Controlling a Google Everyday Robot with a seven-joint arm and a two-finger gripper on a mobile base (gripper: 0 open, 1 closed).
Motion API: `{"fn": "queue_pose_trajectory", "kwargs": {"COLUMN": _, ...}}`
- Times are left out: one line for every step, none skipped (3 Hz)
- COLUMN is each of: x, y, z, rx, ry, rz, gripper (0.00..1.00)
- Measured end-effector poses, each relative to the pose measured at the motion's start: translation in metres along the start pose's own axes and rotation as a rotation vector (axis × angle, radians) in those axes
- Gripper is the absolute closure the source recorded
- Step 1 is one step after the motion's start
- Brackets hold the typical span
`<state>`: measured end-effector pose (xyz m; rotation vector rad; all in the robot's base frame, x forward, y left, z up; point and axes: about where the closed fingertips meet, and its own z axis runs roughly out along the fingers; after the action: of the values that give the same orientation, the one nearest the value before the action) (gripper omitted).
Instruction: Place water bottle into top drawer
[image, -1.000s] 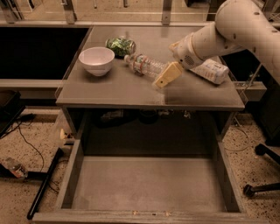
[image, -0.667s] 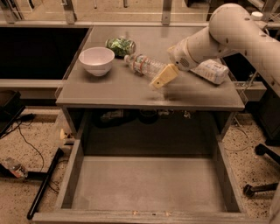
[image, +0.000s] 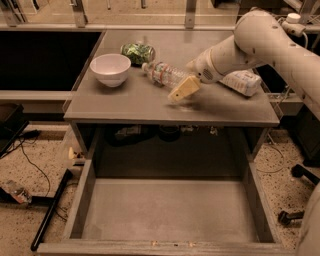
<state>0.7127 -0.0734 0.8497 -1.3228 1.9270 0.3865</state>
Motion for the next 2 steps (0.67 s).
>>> {"fn": "queue_pose_trajectory", "kwargs": {"x": 0.0, "y": 0.0, "z": 0.0, "rx": 0.0, "ry": 0.0, "rz": 0.0, "gripper": 0.43}}
{"fn": "queue_pose_trajectory", "kwargs": {"x": 0.0, "y": 0.0, "z": 0.0001, "rx": 0.0, "ry": 0.0, "rz": 0.0, "gripper": 0.66}}
